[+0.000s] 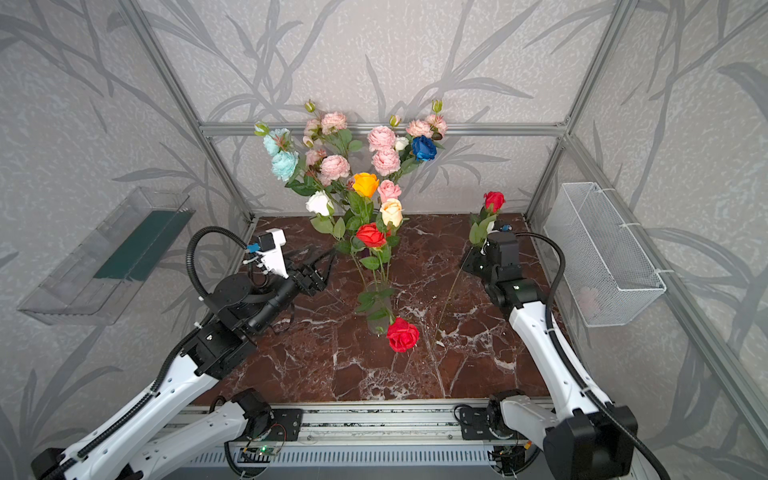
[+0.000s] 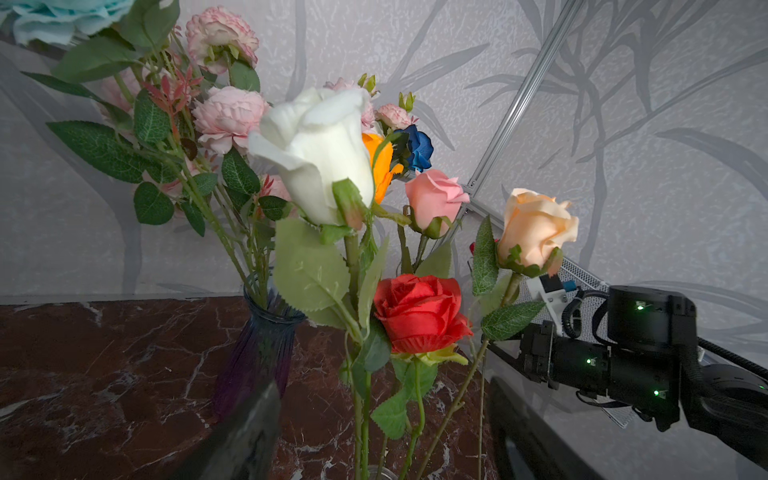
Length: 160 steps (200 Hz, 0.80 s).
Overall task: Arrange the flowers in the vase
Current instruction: 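Lift the long red rose high above the table with the right gripper, then reach the left gripper toward the red rose stem while the right holds it up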
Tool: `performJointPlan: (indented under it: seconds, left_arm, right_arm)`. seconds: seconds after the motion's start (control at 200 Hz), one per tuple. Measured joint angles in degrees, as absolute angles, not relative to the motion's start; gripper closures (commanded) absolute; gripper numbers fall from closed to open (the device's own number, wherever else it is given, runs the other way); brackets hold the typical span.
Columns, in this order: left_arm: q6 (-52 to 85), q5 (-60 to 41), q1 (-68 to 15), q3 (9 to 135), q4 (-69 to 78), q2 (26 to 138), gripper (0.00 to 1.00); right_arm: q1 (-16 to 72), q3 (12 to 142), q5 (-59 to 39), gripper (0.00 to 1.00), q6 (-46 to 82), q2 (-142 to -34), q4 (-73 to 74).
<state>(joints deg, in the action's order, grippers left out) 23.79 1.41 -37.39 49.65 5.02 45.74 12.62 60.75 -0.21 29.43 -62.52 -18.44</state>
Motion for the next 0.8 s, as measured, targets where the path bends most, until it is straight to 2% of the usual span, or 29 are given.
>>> performJointPlan:
  seconds: [0.37, 0.485, 0.64, 0.8]
  left_arm:
    - [20.1, -5.0, -35.8, 52.6, 1.5, 46.9, 0.23]
    - [19.3, -10.2, -35.6, 60.5, -2.2, 50.5, 0.25]
    - [18.5, -20.7, -35.6, 74.3, -5.7, 57.2, 0.35]
    - [17.9, -31.9, -35.6, 85.3, -8.2, 65.0, 0.37]
  right_arm:
    - [29.6, 81.5, 9.2, 1.0, 16.2, -58.6, -17.7]
    - [32.9, 84.2, 9.3, 1.0, 13.9, -59.3, -16.9]
    - [35.0, 86.1, 8.4, 1.0, 12.2, -60.2, -16.5]
    - [35.3, 88.6, 6.9, 1.0, 12.1, -60.4, -16.5]
